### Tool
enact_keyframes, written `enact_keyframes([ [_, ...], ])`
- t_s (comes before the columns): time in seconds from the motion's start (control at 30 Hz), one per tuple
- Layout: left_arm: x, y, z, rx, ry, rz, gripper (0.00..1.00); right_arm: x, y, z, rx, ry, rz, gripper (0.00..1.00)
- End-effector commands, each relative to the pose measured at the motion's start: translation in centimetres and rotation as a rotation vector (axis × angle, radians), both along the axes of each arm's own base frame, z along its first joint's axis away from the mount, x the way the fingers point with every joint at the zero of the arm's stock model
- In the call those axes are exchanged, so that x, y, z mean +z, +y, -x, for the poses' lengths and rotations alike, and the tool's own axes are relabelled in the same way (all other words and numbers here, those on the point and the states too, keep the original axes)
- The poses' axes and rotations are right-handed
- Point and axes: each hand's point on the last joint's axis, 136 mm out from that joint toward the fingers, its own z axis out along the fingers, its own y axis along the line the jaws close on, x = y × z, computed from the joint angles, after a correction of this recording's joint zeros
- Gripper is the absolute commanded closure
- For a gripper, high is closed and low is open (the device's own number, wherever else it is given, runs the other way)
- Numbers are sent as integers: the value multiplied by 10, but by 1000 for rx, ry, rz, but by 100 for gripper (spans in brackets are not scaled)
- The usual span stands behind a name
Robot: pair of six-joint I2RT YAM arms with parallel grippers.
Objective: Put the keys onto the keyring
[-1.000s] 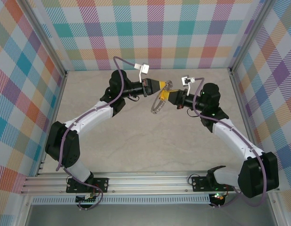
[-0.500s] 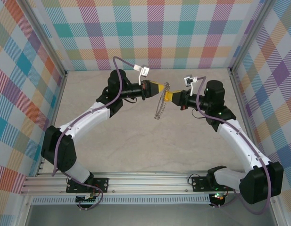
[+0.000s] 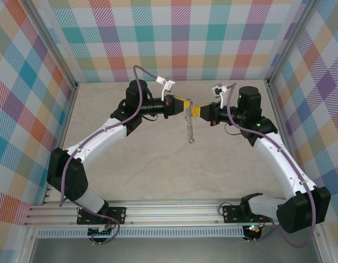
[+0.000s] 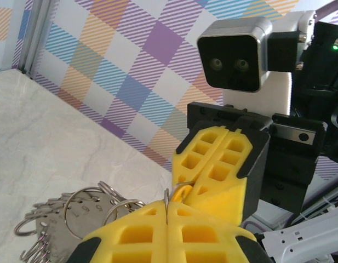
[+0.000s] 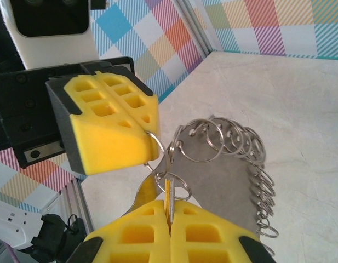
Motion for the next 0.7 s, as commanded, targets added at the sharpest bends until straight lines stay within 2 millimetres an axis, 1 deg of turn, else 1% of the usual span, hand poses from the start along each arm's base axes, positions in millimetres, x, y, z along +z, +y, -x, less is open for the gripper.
enact_keyframes([
  [0.0,37,2,16,-39,-99,48,100,9,1,0,28,-25,16,100],
  [0.23,37,1,18,-53,-98,46,100,15,1,-5,29,-45,45,100],
  [0.67,35,1,21,-65,-95,44,100,38,0,-12,16,-104,55,100],
])
